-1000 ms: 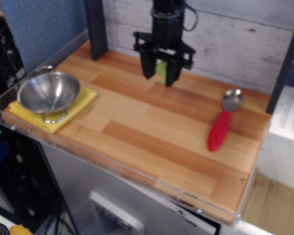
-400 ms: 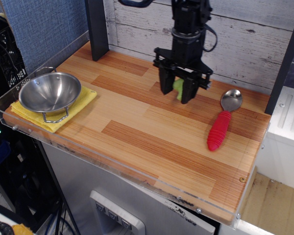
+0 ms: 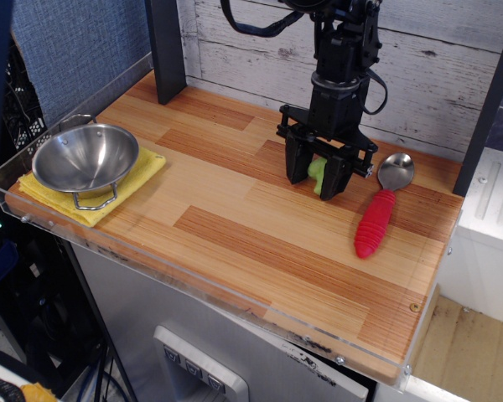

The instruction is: Put the broccoli on the left side of the spoon.

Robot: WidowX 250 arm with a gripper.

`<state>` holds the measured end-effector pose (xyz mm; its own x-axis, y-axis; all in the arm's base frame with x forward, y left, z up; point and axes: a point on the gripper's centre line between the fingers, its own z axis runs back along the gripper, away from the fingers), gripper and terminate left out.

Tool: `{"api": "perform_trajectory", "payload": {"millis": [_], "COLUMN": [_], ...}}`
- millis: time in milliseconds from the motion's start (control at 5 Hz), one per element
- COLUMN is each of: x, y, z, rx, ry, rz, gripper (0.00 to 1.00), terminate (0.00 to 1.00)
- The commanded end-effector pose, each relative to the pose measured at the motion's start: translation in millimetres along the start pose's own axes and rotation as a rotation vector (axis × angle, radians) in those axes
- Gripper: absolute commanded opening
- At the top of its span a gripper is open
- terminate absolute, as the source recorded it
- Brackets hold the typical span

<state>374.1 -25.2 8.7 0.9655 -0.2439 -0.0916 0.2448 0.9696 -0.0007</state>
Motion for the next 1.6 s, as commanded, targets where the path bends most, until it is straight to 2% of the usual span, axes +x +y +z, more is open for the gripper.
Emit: {"api": "perform_trajectory", "payload": {"millis": [0,200,400,600,800,1000,1200,1400], "x": [-4,-7,-12,-24,-43,-60,-80,-91], "y": [8,7,7,7,12,19,24,27], "z": [2,9,28,64,97,116,126,131], "rx": [-0.022,-0.041,-0.048,-0.04,-0.066,-0.091,-0.047,-0.017], "ry": [0.017,0.007,-0.035,-0.109,-0.161,-0.204,-0.271,-0.302], "rz": [0.01,-0.013,-0.036,-0.028,0.055,0.115,0.192,0.23], "gripper": [1.0,1.0,1.0,1.0,1.0,1.0,1.0,1.0], "terminate": [0.0,0.0,0.0,0.0,0.0,0.0,0.0,0.0]}}
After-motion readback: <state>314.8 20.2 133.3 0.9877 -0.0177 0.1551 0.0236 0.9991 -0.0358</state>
